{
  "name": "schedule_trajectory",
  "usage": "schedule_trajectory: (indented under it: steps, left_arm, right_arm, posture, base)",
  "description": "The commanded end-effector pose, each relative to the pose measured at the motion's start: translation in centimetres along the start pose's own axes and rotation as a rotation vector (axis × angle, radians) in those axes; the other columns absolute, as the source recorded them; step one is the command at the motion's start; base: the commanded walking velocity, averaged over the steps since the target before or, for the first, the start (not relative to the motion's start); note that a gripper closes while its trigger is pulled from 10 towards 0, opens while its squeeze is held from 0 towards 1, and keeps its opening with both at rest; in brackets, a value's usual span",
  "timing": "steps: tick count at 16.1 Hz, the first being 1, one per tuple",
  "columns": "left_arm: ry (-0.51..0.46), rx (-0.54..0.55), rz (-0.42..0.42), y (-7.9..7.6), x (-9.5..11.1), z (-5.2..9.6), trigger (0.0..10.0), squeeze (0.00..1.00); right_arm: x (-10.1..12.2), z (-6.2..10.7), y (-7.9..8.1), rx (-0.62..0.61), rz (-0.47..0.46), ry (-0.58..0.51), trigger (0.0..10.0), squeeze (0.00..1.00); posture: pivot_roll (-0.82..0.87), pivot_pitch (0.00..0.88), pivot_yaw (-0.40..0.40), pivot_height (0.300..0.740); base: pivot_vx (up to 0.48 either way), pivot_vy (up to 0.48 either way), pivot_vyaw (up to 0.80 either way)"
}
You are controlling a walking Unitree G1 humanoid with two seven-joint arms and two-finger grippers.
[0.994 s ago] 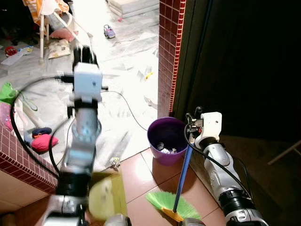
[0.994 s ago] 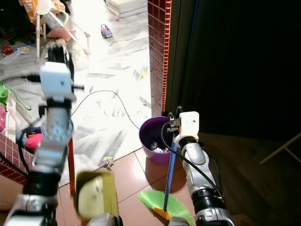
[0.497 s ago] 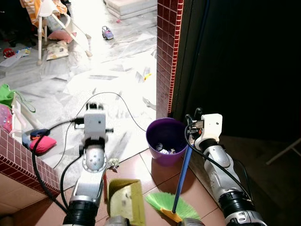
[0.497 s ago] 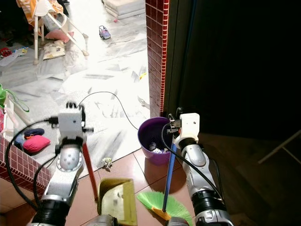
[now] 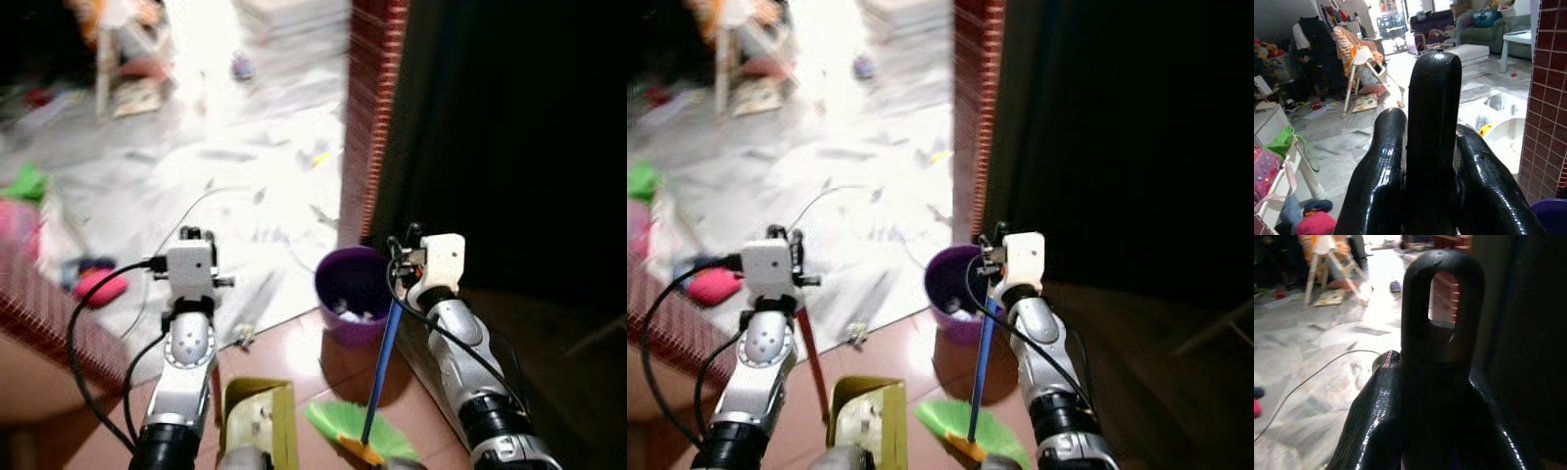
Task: Sweep floor
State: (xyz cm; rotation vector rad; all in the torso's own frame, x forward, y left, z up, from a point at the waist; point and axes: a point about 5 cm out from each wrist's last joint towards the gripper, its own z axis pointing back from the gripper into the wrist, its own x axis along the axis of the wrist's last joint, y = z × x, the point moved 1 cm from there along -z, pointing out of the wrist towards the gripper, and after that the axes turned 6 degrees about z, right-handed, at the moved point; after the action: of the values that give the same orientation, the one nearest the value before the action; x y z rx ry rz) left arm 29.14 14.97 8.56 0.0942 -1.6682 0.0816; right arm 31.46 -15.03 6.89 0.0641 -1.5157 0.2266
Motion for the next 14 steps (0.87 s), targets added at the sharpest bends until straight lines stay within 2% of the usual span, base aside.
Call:
schedule_trajectory:
  steps: [1,5,8,9,14]
  left_arm:
    - [-0.015,-0.02,0.011,-0.3,0.4,-0.2,10.0,0.0]
    - [0.004,-0.093,0.037,-2.3,0.6,-0.6,10.0,0.0]
    - [0.022,-0.113,0.065,-2.5,0.4,-0.4,10.0,0.0]
    - [0.022,-0.12,0.064,-2.6,0.5,-0.4,10.0,0.0]
    - [0.027,-0.152,0.073,-2.9,0.8,-0.6,10.0,0.0]
  right_arm:
    - [-1.1,0.2,0.4,0.022,0.005,0.059,10.0,0.0]
    - [-0.9,0.1,1.0,0.039,0.004,0.047,10.0,0.0]
    - [-1.1,0.4,1.0,0.03,-0.001,0.051,10.0,0.0]
    - [-1.2,0.4,1.0,0.024,-0.005,0.055,10.0,0.0]
    - [-1.4,0.4,1.4,0.026,-0.015,0.062,10.0,0.0]
  posture:
    - [-0.13,0.0,0.075,0.74]
    - [-0.13,0.0,0.084,0.74]
    - [-0.13,0.0,0.094,0.74]
    - [-0.13,0.0,0.1,0.74]
    - [-0.12,0.0,0.105,0.74]
  base:
    - [0.0,0.0,0.79]
    - [0.0,0.0,0.79]
    - [0.0,0.0,0.78]
    - [0.0,0.36,0.56]
    - [0.0,0.48,0.0]
